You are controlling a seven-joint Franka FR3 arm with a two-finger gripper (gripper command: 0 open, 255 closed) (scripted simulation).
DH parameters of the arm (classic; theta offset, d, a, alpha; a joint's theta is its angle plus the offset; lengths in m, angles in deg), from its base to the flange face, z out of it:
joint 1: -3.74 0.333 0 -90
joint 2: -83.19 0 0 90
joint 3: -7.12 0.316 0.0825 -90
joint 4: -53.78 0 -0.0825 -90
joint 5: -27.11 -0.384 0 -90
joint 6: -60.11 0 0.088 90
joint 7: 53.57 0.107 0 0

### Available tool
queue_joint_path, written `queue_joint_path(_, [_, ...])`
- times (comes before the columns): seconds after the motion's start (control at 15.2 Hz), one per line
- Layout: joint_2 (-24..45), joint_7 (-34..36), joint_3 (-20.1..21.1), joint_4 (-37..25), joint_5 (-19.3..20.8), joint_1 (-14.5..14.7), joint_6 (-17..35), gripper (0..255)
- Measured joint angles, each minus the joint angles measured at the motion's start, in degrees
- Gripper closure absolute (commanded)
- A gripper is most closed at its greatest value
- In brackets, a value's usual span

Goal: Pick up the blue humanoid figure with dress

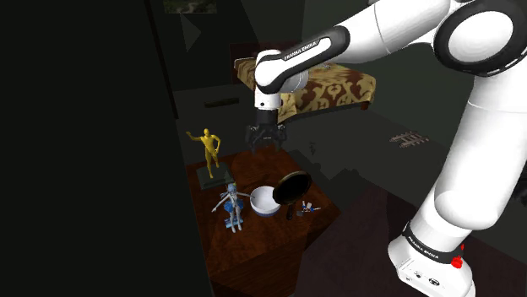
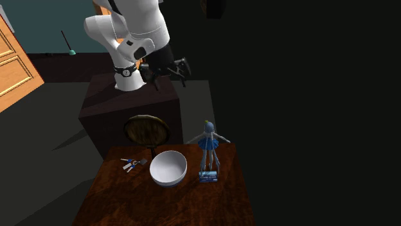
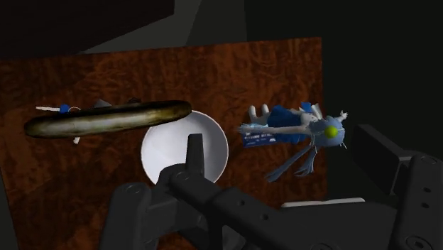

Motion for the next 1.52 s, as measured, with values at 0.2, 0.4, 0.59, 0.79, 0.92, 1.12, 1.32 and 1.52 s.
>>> queue_joint_path(0.2, [7.4, 3.3, 0.1, -5.0, -0.4, 0.7, 1.2, 0])
queue_joint_path(0.4, [13.8, 6.5, 0.0, -9.7, -1.0, 1.5, 1.9, 0])
queue_joint_path(0.59, [20.9, 9.5, -0.4, -16.1, -1.5, 2.1, 1.4, 0])
queue_joint_path(0.79, [28.7, 12.3, -0.8, -23.4, -2.0, 2.6, 0.8, 0])
queue_joint_path(0.92, [33.6, 13.7, -1.0, -27.9, -2.6, 2.8, 0.4, 0])
queue_joint_path(1.12, [41.7, 17.2, -1.3, -37.2, -3.2, 3.6, -1.6, 0])
queue_joint_path(1.32, [49.0, 19.5, -1.5, -45.7, -3.6, 3.9, -3.7, 0])
queue_joint_path(1.52, [51.7, 19.7, -1.5, -47.8, -3.7, 4.2, -3.1, 0])
